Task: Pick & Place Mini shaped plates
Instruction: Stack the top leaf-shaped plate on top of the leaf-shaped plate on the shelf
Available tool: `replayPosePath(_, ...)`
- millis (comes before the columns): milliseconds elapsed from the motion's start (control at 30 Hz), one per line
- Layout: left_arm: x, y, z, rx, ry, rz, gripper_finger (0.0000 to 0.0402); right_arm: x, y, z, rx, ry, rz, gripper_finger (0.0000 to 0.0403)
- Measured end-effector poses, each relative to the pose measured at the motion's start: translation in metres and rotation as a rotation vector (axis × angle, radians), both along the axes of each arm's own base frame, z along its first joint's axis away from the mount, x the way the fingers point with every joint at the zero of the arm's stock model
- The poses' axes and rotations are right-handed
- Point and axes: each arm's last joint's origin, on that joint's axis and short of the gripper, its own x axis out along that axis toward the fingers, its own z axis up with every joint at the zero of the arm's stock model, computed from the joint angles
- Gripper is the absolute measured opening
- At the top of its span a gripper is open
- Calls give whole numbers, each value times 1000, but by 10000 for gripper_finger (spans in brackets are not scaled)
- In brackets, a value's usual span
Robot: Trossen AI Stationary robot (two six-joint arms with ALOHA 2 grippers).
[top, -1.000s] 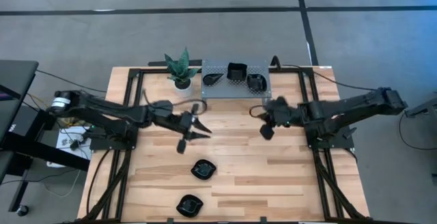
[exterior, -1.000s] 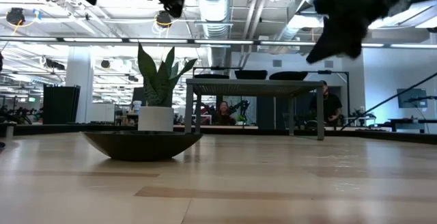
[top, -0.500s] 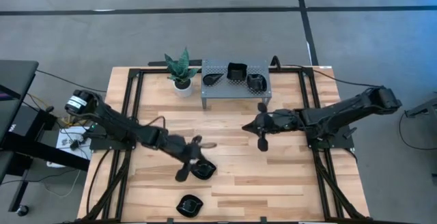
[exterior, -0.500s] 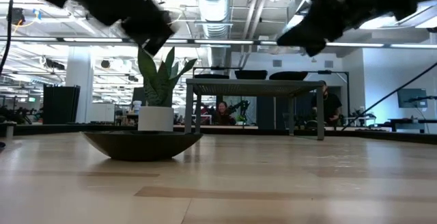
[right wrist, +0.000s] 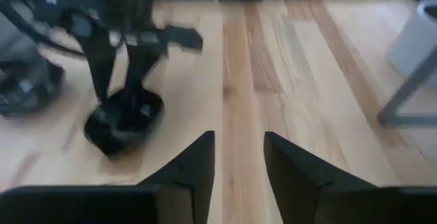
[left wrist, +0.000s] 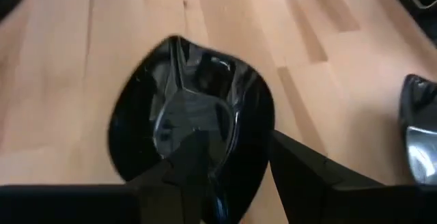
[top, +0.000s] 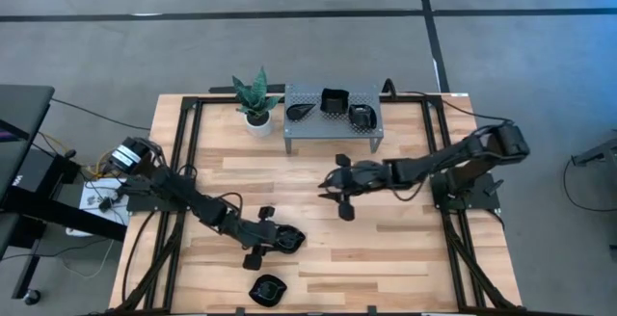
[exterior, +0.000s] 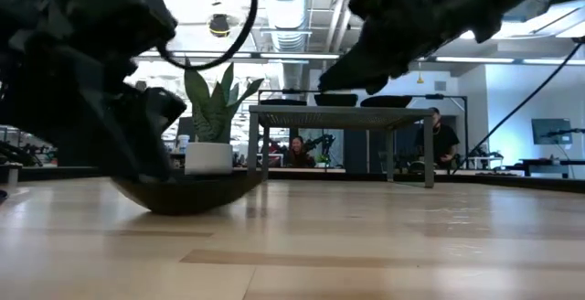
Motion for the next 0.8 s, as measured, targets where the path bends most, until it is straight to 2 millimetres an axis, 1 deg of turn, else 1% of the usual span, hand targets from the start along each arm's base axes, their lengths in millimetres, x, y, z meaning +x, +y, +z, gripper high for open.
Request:
replayPosePath(100, -3, 1, -7, 6, 23, 2, 147, 11, -2, -7, -7, 57, -10, 128)
replayPosePath(167, -4, 1, -10, 16, 35, 0, 143, 11, -1, -15, -12, 116, -10, 132)
replayPosePath(233, -4, 0, -11, 31, 32, 2, 138, 18, 0, -17, -6, 120, -12, 134)
replayPosePath(367, -6, 1, -12, 31, 38, 4, 123, 21, 0, -22, -10, 153, -12, 134)
replayPosePath(500, -7, -3, -3, -4, 11, -19, 113, 23, 0, -23, -10, 157, -11, 133)
replayPosePath(633, -10, -10, 8, -3, -36, -67, 113, 21, 0, -25, 3, 180, -21, 135)
replayPosePath(733, -13, -14, 9, 23, -48, -112, 118, 20, 0, -23, 22, 187, -33, 133)
replayPosePath(800, -14, -16, 6, 40, -46, -131, 120, 20, 0, -24, 23, 192, -34, 132)
